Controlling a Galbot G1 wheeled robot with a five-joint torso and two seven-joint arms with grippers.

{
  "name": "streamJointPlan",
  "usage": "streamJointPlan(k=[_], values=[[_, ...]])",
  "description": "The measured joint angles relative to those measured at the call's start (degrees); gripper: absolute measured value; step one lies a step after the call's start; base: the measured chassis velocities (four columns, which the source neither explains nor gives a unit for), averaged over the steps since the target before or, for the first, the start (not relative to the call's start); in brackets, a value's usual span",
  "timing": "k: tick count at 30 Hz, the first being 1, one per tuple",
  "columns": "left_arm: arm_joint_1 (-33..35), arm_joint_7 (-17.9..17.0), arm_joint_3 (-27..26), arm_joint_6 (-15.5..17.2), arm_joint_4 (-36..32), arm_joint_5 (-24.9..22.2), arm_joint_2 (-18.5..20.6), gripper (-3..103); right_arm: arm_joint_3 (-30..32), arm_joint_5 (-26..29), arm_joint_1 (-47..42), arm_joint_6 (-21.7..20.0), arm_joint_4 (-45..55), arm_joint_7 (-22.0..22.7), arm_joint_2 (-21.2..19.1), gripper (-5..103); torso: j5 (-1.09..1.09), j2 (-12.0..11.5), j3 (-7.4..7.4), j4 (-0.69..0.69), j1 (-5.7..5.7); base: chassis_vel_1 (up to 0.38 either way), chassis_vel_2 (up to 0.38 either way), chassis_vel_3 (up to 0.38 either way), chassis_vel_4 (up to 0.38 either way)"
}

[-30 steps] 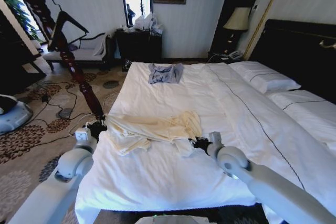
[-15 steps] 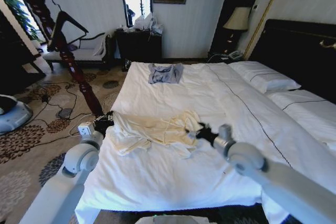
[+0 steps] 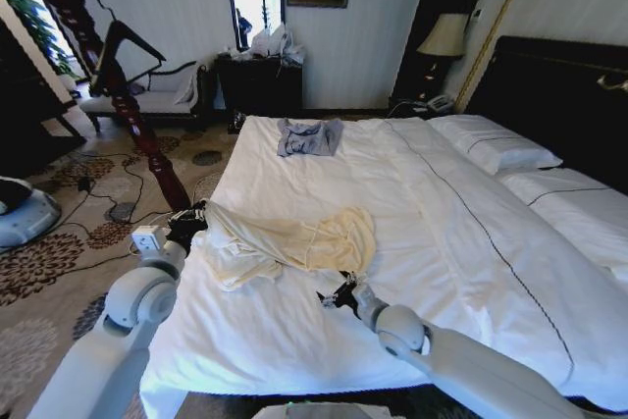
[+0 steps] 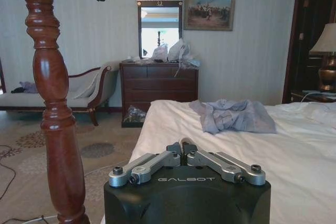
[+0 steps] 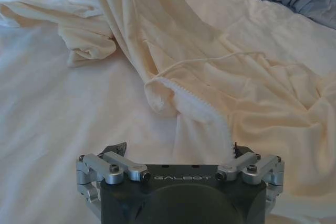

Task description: Pick up the clothes from the bed and hang them on the clothes hanger.

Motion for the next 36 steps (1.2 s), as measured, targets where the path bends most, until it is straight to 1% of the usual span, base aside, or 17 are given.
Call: streamJointPlan(k=[2,5,7,8,10,11,15,17,20,23,24,26,29,30,31,34,36], values=[[0.16,-0.11,0.01,0.11,-0.1,0.15,-0.04,0,-0.5,-0.51,0.66,-0.2,-0.95,0.95,0.57,95,0.0,0.0,0.0,0.01,0.0,0.0,0.0,0.0,0.0],[0.22,-0.18,0.01,0.18,-0.23,0.19,-0.05,0,-0.54,-1.15,0.88,-0.7,-1.34,1.94,0.62,89,-0.01,0.0,0.0,0.0,0.0,0.0,0.0,0.0,0.0],[0.34,-0.26,-0.01,0.23,-0.41,0.23,-0.05,0,-0.29,-1.87,0.93,-1.29,-1.57,3.82,0.51,79,0.01,0.0,0.0,0.0,0.0,0.0,0.0,0.0,0.0],[0.34,-0.26,-0.01,0.23,-0.41,0.23,-0.05,0,-0.29,-1.87,0.93,-1.29,-1.57,3.82,0.51,79,0.01,0.0,0.0,0.0,0.0,0.0,0.0,0.0,0.0],[0.58,-0.41,-0.07,0.25,-0.45,0.27,-0.02,0,0.89,-1.74,0.72,-1.22,-0.71,4.63,-0.45,68,0.0,0.0,0.0,0.0,0.0,0.0,0.0,0.0,0.0],[0.58,-0.41,-0.07,0.25,-0.45,0.27,-0.02,0,0.89,-1.74,0.72,-1.22,-0.71,4.63,-0.45,68,0.0,0.0,0.0,0.0,0.0,0.0,0.0,0.0,0.0],[0.68,-0.48,-0.05,0.31,-0.53,0.32,-0.03,0,1.79,-1.08,0.68,0.58,1.18,3.23,-1.75,46,0.0,0.0,0.0,-0.01,0.0,0.0,0.0,0.0,0.0],[0.68,-0.51,0.03,0.35,-0.53,0.36,-0.07,0,1.82,-1.09,0.83,0.84,1.29,2.64,-1.71,46,0.0,0.0,0.0,0.0,0.0,0.0,0.0,0.0,0.0],[0.68,-0.6,0.26,0.48,-0.53,0.46,-0.15,0,1.52,-1.14,1.35,0.95,0.84,1.9,-0.75,30,0.01,0.0,0.0,0.0,0.0,0.0,0.0,0.0,0.0],[0.71,-0.65,0.27,0.49,-0.47,0.48,-0.15,0,1.4,-1.32,1.49,1.11,0.64,1.1,-0.53,25,0.01,0.0,0.0,0.0,0.0,0.0,0.0,0.0,0.0],[0.77,-0.66,0.22,0.5,-0.4,0.48,-0.13,0,1.44,-1.61,1.54,1.93,0.52,-0.28,-0.57,13,0.0,0.0,0.0,0.0,0.0,0.0,0.0,0.0,0.0],[0.83,-0.67,0.16,0.5,-0.35,0.48,-0.07,0,1.6,-1.75,1.54,2.7,0.5,-1.13,-0.7,13,0.01,0.0,0.0,0.0,0.0,0.0,0.0,0.0,0.0],[0.87,-0.68,-0.02,0.5,-0.17,0.48,0.24,0,2.92,-1.69,1.4,6.22,0.61,-3.87,-1.61,1,0.0,0.0,0.0,0.0,0.0,0.0,0.0,0.0,0.0],[0.82,-0.68,-0.08,0.5,-0.13,0.45,0.41,0,3.7,-1.52,1.27,8.15,0.66,-5.1,-1.95,1,0.0,0.0,0.0,0.0,0.0,0.0,0.0,0.0,0.0],[0.82,-0.68,-0.08,0.5,-0.13,0.45,0.41,0,3.7,-1.52,1.27,8.15,0.66,-5.1,-1.95,1,0.0,0.0,0.0,0.0,0.0,0.0,0.0,0.0,0.0],[0.37,-0.68,-0.47,0.36,0.07,-0.17,1.4,0,8.45,0.33,0.44,15.34,1.39,-9.03,-2.84,1,0.0,0.0,0.0,0.0,0.0,0.0,0.0,0.0,0.0],[0.17,-0.69,-0.59,0.26,0.12,-0.58,1.84,0,10.23,1.58,0.29,16.7,1.92,-9.79,-3.05,1,0.0,0.0,0.0,0.0,0.0,0.0,0.0,0.0,0.0]])
